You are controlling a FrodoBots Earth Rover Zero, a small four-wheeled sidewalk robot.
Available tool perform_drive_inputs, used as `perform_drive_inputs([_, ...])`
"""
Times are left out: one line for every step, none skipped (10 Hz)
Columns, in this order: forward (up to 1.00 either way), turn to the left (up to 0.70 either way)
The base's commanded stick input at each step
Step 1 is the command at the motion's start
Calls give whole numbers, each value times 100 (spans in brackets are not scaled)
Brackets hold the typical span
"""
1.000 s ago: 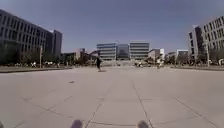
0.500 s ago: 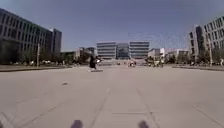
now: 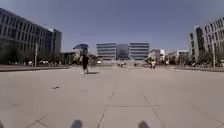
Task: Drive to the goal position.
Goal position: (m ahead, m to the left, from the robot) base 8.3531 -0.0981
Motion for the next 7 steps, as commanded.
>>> perform_drive_inputs([100, 0])
perform_drive_inputs([100, 0])
perform_drive_inputs([100, 0])
perform_drive_inputs([100, 0])
perform_drive_inputs([100, 0])
perform_drive_inputs([100, 0])
perform_drive_inputs([100, 0])
